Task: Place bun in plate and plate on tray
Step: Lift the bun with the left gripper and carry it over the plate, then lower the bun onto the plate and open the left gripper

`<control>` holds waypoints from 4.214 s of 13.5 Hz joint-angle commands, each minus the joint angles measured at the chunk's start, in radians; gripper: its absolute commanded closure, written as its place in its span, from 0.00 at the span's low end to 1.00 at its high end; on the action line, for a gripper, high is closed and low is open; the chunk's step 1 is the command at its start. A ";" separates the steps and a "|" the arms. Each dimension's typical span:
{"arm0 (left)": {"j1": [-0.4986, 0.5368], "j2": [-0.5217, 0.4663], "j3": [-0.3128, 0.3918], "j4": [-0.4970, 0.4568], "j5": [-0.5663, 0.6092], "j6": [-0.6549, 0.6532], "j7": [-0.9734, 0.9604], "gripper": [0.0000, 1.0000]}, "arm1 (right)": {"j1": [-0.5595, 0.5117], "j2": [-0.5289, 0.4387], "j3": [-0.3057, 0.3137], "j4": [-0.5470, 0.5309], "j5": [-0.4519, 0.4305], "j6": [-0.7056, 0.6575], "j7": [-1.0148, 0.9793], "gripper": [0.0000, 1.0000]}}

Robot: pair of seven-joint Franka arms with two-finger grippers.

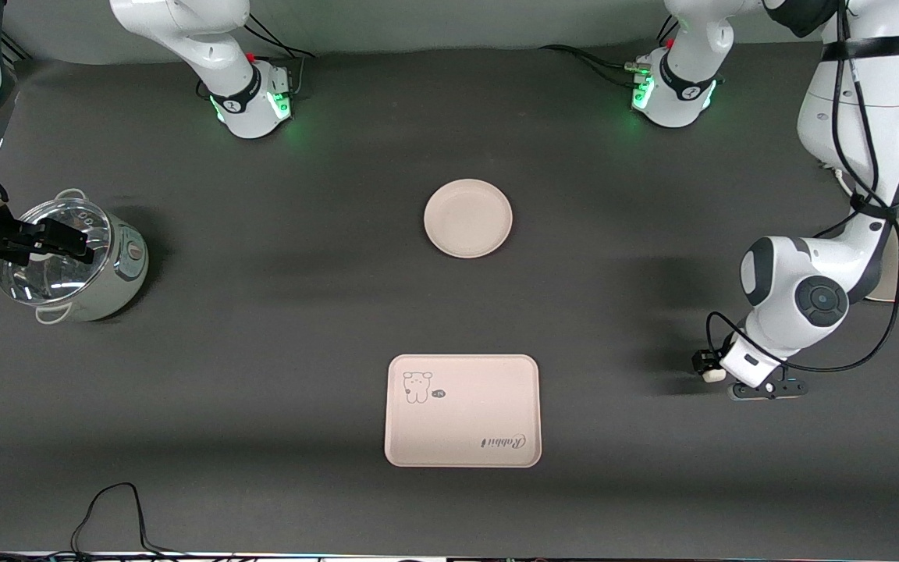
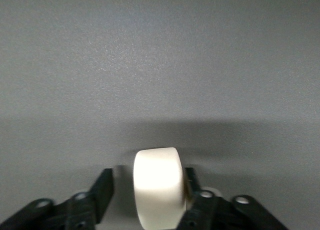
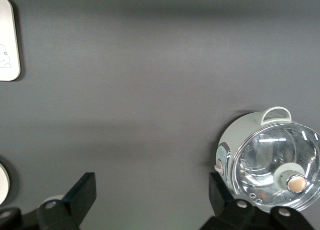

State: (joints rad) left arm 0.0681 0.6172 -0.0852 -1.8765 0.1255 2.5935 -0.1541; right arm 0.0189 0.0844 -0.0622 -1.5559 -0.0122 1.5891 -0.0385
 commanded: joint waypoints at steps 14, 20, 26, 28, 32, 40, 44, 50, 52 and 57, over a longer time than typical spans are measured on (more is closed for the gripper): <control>-0.013 -0.444 -0.197 0.123 -0.093 -0.666 0.018 0.76 | -0.002 -0.014 -0.002 0.005 0.020 -0.008 -0.021 0.00; -0.027 -0.487 -0.465 0.149 -0.124 -0.708 -0.279 0.75 | -0.004 -0.014 -0.004 0.002 0.020 -0.008 -0.021 0.00; -0.240 -0.390 -0.489 0.032 -0.034 -0.508 -0.614 0.70 | -0.005 -0.012 -0.004 0.000 0.020 -0.008 -0.021 0.00; -0.293 -0.369 -0.489 -0.057 0.003 -0.391 -0.726 0.71 | -0.005 -0.012 -0.004 0.000 0.020 -0.008 -0.021 0.00; -0.405 -0.280 -0.489 -0.121 0.164 -0.339 -0.986 0.72 | -0.005 -0.011 -0.005 0.000 0.020 -0.008 -0.021 0.00; -0.510 -0.071 -0.481 -0.121 0.312 -0.178 -1.234 0.72 | -0.005 -0.008 -0.004 0.000 0.020 -0.008 -0.021 0.00; -0.519 -0.024 -0.463 -0.121 0.359 -0.138 -1.283 0.65 | -0.005 -0.008 -0.004 -0.001 0.020 -0.008 -0.021 0.00; -0.519 -0.028 -0.462 -0.121 0.361 -0.150 -1.315 0.00 | -0.005 -0.006 -0.004 0.000 0.020 -0.008 -0.021 0.00; -0.510 -0.046 -0.464 -0.115 0.362 -0.173 -1.306 0.00 | -0.004 -0.006 -0.004 -0.001 0.020 -0.008 -0.021 0.00; -0.472 -0.125 -0.476 0.012 0.359 -0.398 -1.149 0.00 | 0.003 -0.008 0.009 -0.001 0.020 -0.008 -0.020 0.00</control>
State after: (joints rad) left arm -0.4231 0.5506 -0.5565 -1.9109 0.4845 2.3012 -1.3819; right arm 0.0197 0.0820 -0.0548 -1.5570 -0.0113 1.5885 -0.0385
